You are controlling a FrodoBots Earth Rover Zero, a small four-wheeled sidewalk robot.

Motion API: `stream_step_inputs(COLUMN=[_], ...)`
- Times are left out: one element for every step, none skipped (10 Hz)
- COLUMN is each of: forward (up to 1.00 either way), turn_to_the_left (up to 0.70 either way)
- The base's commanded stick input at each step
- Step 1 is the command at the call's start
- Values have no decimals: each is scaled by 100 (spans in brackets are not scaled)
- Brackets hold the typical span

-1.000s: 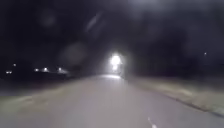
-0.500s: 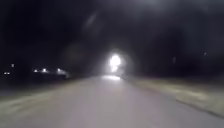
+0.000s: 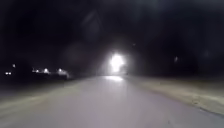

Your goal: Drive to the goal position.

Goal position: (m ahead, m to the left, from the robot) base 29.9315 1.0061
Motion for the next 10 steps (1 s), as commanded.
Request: stream_step_inputs(forward=[100, 100, 100, 100, 100, 100, 100, 100, 100, 100], turn_to_the_left=[5, 5, 7, 12, 11, 8, 5, 4, 0, 0])
